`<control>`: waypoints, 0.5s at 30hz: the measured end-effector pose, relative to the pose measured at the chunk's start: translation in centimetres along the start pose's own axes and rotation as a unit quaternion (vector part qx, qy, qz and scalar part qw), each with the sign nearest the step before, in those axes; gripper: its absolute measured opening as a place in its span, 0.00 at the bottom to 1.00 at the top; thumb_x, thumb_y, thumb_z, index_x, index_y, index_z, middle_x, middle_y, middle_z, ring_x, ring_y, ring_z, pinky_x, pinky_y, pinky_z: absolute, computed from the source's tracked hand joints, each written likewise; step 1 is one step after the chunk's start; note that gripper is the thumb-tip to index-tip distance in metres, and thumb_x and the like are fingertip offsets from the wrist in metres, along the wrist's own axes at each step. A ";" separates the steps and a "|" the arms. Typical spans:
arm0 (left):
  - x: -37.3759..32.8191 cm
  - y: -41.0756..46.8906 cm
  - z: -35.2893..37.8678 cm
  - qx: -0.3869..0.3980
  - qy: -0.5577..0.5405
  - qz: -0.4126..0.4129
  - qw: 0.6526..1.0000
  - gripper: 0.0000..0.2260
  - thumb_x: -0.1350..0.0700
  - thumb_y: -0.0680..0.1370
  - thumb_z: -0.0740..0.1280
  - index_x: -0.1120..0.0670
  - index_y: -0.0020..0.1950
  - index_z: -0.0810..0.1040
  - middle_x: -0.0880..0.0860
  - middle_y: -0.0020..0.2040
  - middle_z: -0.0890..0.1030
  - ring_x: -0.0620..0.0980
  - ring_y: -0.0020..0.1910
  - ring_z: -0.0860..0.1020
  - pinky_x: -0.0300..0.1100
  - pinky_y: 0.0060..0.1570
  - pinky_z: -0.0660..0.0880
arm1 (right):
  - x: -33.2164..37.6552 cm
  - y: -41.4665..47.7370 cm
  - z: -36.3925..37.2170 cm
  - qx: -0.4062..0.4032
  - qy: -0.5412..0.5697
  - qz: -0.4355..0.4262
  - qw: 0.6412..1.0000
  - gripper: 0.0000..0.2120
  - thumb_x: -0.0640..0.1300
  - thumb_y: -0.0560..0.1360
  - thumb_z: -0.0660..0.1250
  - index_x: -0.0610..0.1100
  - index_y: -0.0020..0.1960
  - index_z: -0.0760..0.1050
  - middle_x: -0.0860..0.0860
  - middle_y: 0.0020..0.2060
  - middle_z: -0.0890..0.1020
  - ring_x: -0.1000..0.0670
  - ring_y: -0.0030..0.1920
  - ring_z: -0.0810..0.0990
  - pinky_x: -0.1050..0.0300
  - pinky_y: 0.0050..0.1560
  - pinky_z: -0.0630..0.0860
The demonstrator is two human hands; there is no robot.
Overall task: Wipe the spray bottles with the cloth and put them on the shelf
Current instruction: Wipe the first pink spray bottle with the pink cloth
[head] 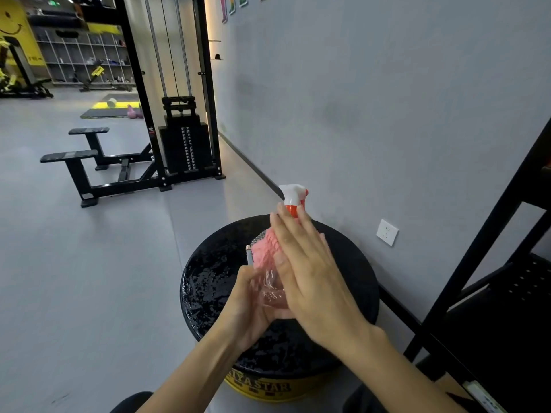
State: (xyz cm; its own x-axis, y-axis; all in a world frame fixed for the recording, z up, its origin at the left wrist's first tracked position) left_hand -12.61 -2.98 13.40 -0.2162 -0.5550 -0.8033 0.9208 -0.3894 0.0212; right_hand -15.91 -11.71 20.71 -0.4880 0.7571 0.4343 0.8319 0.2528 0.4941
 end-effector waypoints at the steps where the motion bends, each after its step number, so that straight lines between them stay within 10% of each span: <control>1: 0.0 0.0 0.1 0.011 0.010 -0.001 1.000 0.22 0.42 0.66 0.69 0.56 0.53 0.82 0.57 0.42 0.85 0.54 0.38 0.84 0.48 0.33 0.81 | -0.5 0.7 -0.4 -0.004 0.015 0.011 1.000 0.24 0.48 0.85 0.48 0.53 0.79 0.45 0.63 0.77 0.43 0.61 0.76 0.35 0.43 0.78 0.47; 7: 0.5 0.0 -0.1 0.040 0.033 -0.010 0.999 0.34 0.40 0.56 0.78 0.56 0.56 0.80 0.58 0.45 0.85 0.57 0.42 0.84 0.53 0.38 0.81 | -1.1 1.6 0.0 0.005 0.038 0.021 0.999 0.23 0.49 0.85 0.48 0.54 0.79 0.49 0.65 0.77 0.47 0.63 0.76 0.37 0.42 0.77 0.51; 10: 0.6 0.1 -0.7 0.033 0.039 -0.004 0.999 0.38 0.39 0.55 0.78 0.58 0.57 0.77 0.56 0.42 0.85 0.55 0.39 0.85 0.50 0.36 0.81 | -0.9 0.5 0.5 0.011 0.051 0.017 0.999 0.24 0.51 0.84 0.48 0.55 0.79 0.49 0.65 0.77 0.47 0.64 0.75 0.38 0.57 0.77 0.48; 15: 0.4 0.3 -1.8 -0.001 0.056 0.004 0.998 0.17 0.48 0.71 0.65 0.57 0.53 0.78 0.53 0.40 0.85 0.50 0.37 0.84 0.44 0.33 0.80 | -0.9 -0.6 1.7 0.023 0.048 0.015 0.998 0.25 0.54 0.83 0.46 0.57 0.78 0.45 0.66 0.77 0.45 0.64 0.76 0.38 0.67 0.73 0.41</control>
State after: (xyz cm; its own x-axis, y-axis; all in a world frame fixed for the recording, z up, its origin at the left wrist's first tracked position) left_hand -11.82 -1.98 12.00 -0.1713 -0.4717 -0.8650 0.9227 -0.3845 0.0269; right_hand -15.53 -11.55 18.73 -0.4839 0.7035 0.5205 0.8569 0.2603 0.4449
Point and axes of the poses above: each hand's wrist, its own y-axis towards the middle knuckle, its own z-axis out of the palm, x = y × z, the point moved 5 cm from there along y, towards the middle knuckle
